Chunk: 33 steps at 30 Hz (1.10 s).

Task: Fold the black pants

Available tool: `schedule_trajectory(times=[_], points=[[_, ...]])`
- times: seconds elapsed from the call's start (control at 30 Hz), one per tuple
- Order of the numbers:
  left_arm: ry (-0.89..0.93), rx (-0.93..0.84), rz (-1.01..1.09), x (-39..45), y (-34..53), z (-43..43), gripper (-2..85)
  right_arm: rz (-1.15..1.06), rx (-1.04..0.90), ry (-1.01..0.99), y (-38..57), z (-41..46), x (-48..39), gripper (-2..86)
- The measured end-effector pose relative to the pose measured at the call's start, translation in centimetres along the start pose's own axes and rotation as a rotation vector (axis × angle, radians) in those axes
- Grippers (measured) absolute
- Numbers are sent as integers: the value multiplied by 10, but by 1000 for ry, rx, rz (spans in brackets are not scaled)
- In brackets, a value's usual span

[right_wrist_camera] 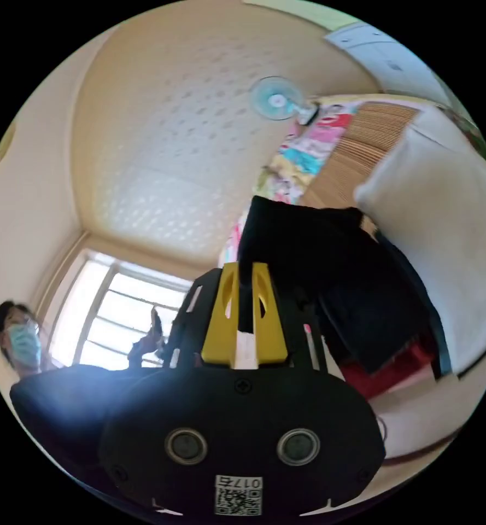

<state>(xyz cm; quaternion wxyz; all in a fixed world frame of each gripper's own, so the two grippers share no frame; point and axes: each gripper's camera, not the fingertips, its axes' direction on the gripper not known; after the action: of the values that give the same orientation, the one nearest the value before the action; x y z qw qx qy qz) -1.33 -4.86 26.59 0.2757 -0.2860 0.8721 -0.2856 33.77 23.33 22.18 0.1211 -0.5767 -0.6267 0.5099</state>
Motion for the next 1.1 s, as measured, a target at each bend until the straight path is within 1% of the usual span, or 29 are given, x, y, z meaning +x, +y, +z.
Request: schedule_trajectory(times=[0.03,0.07,0.13,0.17,0.2,0.23,0.27,0.3,0.33,0.37,0.4,0.47,0.53,0.57,0.6,0.63,0.67,0.7,0.73,0.77,0.8,0.83,0.87,0.9,0.93,0.97,1.0,1.03,1.1], points=[[3,0,-4,-9,-1,-3,-10,2,11,-18,0,0,4,37],[17,0,-7,-17,0,-7,-10,55,46,11,8,-2,18,33],[52,-8,-10,-30,2,-16,-10,175,128,169,37,-9,41,34],[78,-11,-6,-38,3,-25,-10,272,161,303,63,-11,61,45],[88,-8,-3,-42,4,-32,-10,400,164,433,92,-10,87,71],[101,9,7,-49,6,-46,-10,473,158,489,107,-9,103,92],[104,40,21,-55,9,-65,-10,611,132,570,139,-5,136,128],[102,59,27,-58,10,-75,-10,700,99,587,167,2,169,159],[96,101,43,-64,13,-95,-10,727,82,567,180,6,184,159],[92,142,61,-69,17,-115,-10,754,58,485,203,16,213,160],[91,162,70,-72,18,-125,-10,757,59,369,222,26,236,131],[95,218,105,-84,26,-158,-10,748,123,279,244,33,250,84],[98,228,129,-95,30,-175,-10,642,203,281,249,35,233,53],[86,216,163,-100,33,-182,-9,498,235,257,242,38,211,41],[70,201,191,-101,34,-185,-9,385,216,231,230,45,189,34],[13,152,255,-101,36,-187,-7,337,189,223,222,50,178,31],[-73,87,320,-100,37,-186,-5,200,127,204,205,63,151,26],[-120,56,352,-100,38,-184,-3,81,39,218,188,82,121,22],[-228,-8,434,-98,42,-178,3,9,-11,240,182,93,104,21],[-344,-83,536,-97,49,-167,13,-158,-125,276,174,120,64,19],[-405,-128,587,-97,54,-159,24,-300,-198,293,176,145,27,17],[-524,-229,685,-100,66,-141,46,-354,-221,290,179,156,10,16],[-643,-337,791,-106,80,-120,70,-453,-258,271,189,176,-24,15],[-698,-389,847,-109,89,-109,83,-560,-290,243,205,194,-60,15],[-798,-485,958,-118,108,-89,101,-610,-301,225,214,202,-77,14],[-875,-564,1060,-128,127,-73,117,-707,-322,185,234,214,-111,14],[-906,-601,1110,-132,137,-65,124,-795,-334,138,256,224,-143,13],[-960,-668,1197,-142,155,-52,140,-831,-340,109,267,228,-157,13],[-1018,-760,1322,-154,184,-33,166,-935,-337,-60,308,233,-207,13]])
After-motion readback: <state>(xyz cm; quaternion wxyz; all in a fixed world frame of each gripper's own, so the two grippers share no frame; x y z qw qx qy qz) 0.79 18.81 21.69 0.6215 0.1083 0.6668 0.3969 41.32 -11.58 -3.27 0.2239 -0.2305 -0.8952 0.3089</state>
